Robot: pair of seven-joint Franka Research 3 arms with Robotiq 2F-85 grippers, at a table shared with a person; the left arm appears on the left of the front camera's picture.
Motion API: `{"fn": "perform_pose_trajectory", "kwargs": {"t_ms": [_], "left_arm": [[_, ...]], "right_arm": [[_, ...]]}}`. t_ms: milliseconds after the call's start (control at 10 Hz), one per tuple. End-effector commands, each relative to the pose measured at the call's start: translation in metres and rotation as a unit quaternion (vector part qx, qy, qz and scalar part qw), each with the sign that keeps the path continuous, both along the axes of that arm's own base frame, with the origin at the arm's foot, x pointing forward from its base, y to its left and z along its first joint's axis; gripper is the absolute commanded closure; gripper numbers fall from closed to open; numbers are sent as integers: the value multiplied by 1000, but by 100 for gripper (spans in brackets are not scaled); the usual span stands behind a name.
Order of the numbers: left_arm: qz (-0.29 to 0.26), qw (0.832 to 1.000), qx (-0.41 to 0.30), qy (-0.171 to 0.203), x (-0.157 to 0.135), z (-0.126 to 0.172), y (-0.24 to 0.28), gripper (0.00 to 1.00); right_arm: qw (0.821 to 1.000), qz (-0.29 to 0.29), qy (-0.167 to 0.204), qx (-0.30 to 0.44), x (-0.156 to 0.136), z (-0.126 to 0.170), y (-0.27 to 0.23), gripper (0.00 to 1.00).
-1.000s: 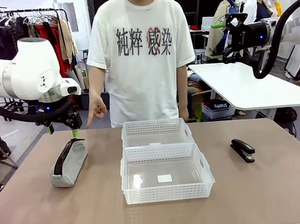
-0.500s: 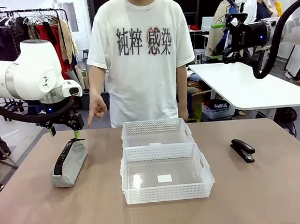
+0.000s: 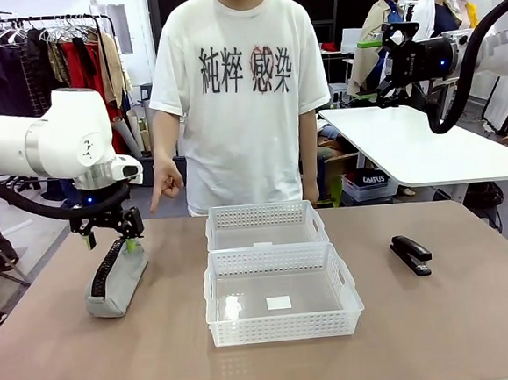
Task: Distribute items into two baskets.
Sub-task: Pick up the Pencil pouch that the person points to.
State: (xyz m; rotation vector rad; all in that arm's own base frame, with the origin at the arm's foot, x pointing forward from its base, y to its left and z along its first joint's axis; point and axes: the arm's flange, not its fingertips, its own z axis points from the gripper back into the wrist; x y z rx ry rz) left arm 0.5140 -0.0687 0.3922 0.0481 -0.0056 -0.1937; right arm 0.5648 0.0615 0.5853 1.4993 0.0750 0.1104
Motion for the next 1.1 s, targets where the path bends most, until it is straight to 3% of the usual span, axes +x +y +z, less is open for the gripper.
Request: {"fn": "perform_pose_trajectory", "kwargs": {"t_ms": [0,200,300,500,800,1000], "left_arm": [[20,999,-12,46,6,-5,6,0],[23,998,-13,61,6,-15,11,0],[24,998,-13,53,2,-18,12,5],[27,999,-20,28,-1,-16,15,44],[25,999,-17,27,-4,-15,14,100],[23,999,-15,20,-5,-10,15,100]], "right_arm": [[1000,1,-2,1,-1,2,0,0],[1000,1,-2,1,-1,2,0,0],[1000,1,-2,1,-1,2,0,0],[1000,1,-2,1,-1,2,0,0],[1000,1,-2,1,-1,2,0,0],[1000,1,-2,1,-1,2,0,0]]}}
